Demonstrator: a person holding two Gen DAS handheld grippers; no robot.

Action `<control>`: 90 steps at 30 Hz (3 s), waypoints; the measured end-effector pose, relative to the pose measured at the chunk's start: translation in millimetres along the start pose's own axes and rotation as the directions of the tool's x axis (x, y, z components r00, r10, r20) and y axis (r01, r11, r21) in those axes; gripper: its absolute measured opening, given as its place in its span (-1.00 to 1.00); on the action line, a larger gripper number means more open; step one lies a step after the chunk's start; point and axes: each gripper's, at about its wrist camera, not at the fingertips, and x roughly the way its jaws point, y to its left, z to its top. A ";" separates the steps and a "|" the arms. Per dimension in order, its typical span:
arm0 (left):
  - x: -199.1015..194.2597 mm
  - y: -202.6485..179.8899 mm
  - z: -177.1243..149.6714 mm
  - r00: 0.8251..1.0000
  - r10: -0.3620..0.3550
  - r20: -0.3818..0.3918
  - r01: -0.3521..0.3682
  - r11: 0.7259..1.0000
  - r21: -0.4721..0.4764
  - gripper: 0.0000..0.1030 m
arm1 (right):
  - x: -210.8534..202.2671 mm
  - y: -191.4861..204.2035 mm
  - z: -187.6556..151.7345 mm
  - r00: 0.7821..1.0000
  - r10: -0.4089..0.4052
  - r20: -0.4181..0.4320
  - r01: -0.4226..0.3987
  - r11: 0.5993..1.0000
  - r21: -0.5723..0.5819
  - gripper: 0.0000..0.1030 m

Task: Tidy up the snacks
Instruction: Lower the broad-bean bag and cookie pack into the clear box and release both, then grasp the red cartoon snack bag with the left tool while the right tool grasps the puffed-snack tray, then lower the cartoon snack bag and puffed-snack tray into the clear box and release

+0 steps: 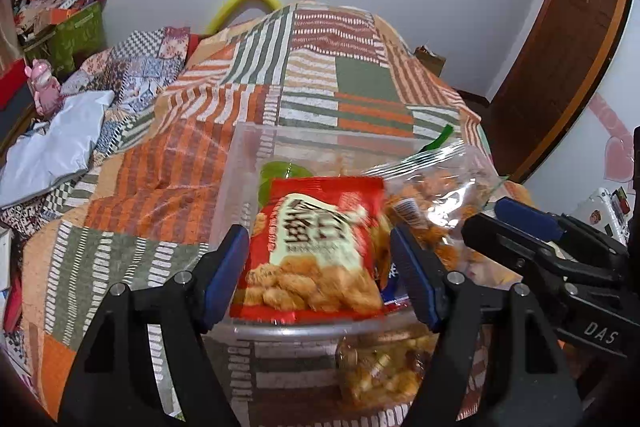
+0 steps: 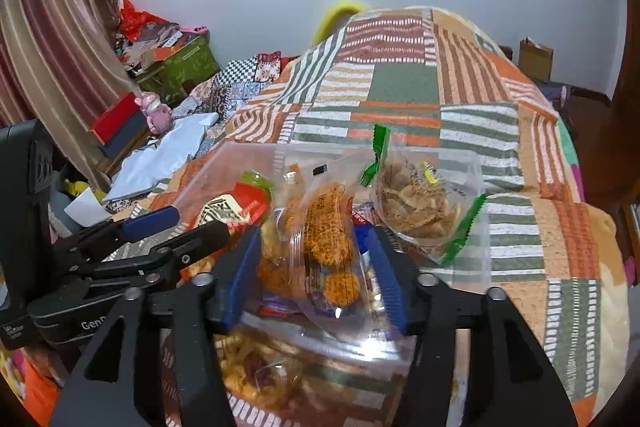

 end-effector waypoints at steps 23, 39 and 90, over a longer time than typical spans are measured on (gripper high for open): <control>-93.3 27.7 -48.8 0.994 0.104 0.037 -0.104 0.995 0.000 0.41 | -58.7 21.2 -34.7 0.999 0.023 0.029 -0.022 1.000 -0.019 0.30; -92.9 95.5 -115.2 0.978 0.188 -0.095 -0.194 0.979 -0.063 0.59 | -32.0 26.9 -79.6 0.995 0.005 -0.098 -0.009 0.999 -0.044 0.46; -115.0 69.5 -105.1 0.993 0.094 0.074 -0.091 0.995 -0.048 0.35 | -10.1 43.4 -75.2 0.991 0.046 -0.124 -0.053 0.997 -0.051 0.57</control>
